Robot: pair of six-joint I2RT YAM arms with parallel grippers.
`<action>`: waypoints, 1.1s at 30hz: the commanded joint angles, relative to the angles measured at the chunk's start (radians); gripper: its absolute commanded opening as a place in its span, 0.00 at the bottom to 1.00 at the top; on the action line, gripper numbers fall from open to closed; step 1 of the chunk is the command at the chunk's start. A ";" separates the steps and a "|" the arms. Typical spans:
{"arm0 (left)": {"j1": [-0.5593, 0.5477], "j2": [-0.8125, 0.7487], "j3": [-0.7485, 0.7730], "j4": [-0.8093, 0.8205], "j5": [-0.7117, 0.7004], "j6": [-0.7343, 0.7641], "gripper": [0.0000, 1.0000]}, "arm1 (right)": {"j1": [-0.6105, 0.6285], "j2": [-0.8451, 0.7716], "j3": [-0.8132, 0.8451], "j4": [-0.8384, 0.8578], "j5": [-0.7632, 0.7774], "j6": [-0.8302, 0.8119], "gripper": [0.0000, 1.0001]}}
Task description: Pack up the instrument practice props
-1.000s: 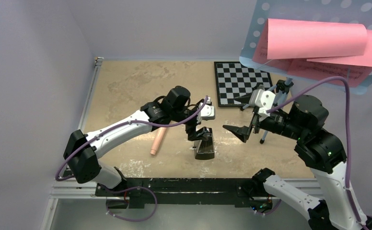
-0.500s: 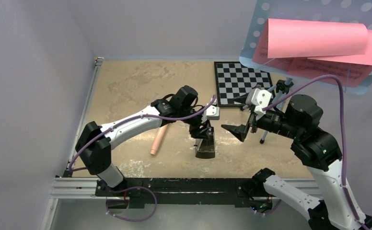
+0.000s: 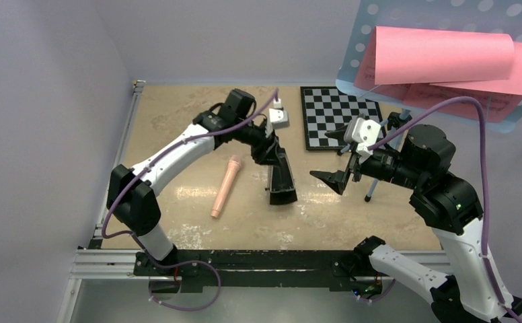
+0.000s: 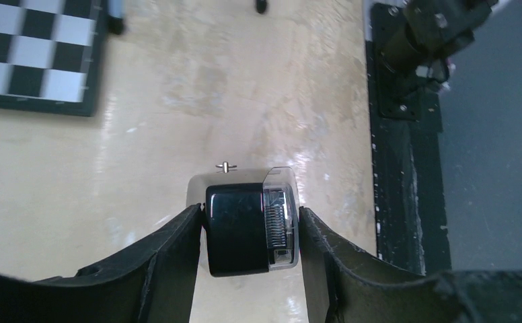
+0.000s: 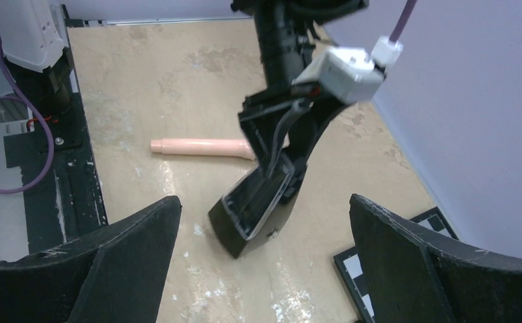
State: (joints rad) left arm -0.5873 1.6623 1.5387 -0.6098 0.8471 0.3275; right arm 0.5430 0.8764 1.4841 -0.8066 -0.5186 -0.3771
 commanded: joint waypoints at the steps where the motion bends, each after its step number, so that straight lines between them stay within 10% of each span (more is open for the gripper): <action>1: 0.119 -0.145 0.100 -0.030 0.035 0.010 0.00 | 0.001 0.048 0.059 -0.004 -0.029 -0.043 0.98; 16: 0.428 -0.457 -0.134 -0.190 -0.711 0.105 0.00 | 0.002 0.140 0.097 0.001 -0.038 -0.023 0.98; 26: 0.562 -0.480 -0.167 -0.192 -0.800 0.068 0.00 | 0.002 0.142 0.069 0.008 -0.034 0.002 0.98; 33: 0.730 -0.496 -0.227 -0.189 -0.490 0.166 0.00 | 0.002 0.144 0.055 0.002 -0.044 -0.024 0.98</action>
State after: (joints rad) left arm 0.0715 1.2194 1.3262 -0.8921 0.1818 0.4118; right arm 0.5430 1.0252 1.5360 -0.8146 -0.5423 -0.3935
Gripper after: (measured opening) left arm 0.543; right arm 0.985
